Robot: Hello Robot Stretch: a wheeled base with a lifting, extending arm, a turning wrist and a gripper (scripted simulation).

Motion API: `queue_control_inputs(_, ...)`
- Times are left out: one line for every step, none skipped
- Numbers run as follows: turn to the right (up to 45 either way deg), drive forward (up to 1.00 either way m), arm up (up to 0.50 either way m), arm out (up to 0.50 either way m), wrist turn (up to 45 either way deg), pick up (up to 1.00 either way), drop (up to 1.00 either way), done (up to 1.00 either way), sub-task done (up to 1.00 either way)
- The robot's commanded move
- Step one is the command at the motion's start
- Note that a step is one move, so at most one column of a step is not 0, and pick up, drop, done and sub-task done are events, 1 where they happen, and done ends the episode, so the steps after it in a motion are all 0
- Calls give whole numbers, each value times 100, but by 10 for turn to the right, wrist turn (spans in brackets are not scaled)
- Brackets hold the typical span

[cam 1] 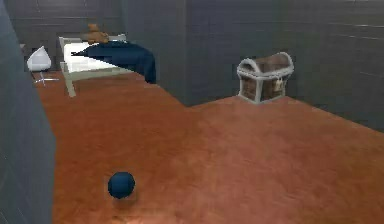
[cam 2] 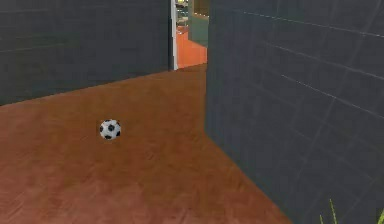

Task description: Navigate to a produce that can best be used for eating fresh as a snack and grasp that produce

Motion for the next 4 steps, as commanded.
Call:
queue_control_inputs(450,0,0,0,0,0,0,0,0)
queue_control_inputs(330,0,0,0,0,0,0,0,0)
queue_control_inputs(0,100,0,0,0,0,0,0,0)
queue_control_inputs(60,0,0,0,0,0,0,0,0)
